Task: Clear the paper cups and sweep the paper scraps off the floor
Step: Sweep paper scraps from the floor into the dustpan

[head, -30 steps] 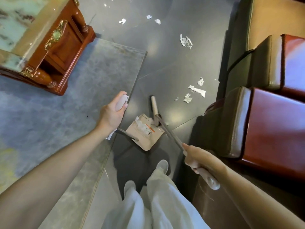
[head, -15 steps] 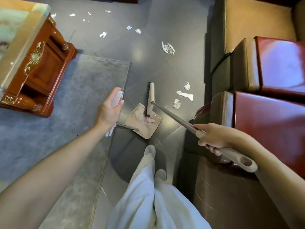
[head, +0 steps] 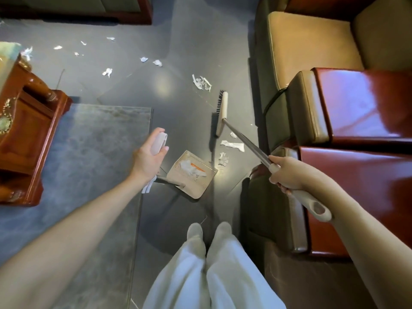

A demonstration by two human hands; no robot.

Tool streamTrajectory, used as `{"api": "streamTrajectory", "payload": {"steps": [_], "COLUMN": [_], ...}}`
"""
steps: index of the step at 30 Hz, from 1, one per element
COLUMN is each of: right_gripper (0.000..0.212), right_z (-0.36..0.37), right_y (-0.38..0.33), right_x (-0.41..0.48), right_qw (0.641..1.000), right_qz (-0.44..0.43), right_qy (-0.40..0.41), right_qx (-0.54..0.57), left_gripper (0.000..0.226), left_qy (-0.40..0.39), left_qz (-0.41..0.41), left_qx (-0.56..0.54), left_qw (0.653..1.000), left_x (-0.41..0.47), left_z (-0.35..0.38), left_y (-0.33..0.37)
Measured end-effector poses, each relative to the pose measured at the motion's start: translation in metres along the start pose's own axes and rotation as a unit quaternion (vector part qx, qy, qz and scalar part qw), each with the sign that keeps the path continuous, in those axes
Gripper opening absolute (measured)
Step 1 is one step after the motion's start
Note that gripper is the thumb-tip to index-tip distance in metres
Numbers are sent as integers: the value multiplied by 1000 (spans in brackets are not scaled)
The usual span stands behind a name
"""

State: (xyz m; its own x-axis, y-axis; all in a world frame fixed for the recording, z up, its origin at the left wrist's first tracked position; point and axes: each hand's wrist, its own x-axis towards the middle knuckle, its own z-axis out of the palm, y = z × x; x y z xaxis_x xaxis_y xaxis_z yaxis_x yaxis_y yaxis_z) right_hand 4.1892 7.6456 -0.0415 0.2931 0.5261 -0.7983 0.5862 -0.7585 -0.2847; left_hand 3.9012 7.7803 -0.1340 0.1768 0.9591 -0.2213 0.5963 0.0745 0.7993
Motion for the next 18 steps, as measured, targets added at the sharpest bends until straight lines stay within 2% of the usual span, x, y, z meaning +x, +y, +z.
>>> {"api": "streamTrajectory", "payload": {"steps": [5,8,10,14,18], "right_gripper": [58,49,52,56,79], "right_z": [-23,-37,-40,-32,-19], "right_y": [-4,1,8,19,25], "right_x": [54,90,111,144,149], "right_qw": [994,992,992,994,994], "right_qz": [5,12,19,48,65], "right_qy": [57,72,75,6,-45], "right_qx": [-94,-100,-97,-95,-82], "left_gripper": [44,46,49,62,72], "left_qy": [-44,-51,-49,-32,-34], "left_qz": [-18,-25,-25,-6,-1], "left_qx": [4,42,69,91,108], "left_qw": [999,998,996,995,994], "left_x": [31,43,49,57,55], "left_z": [11,16,17,16,21], "left_y": [18,27,30,32,33]}}
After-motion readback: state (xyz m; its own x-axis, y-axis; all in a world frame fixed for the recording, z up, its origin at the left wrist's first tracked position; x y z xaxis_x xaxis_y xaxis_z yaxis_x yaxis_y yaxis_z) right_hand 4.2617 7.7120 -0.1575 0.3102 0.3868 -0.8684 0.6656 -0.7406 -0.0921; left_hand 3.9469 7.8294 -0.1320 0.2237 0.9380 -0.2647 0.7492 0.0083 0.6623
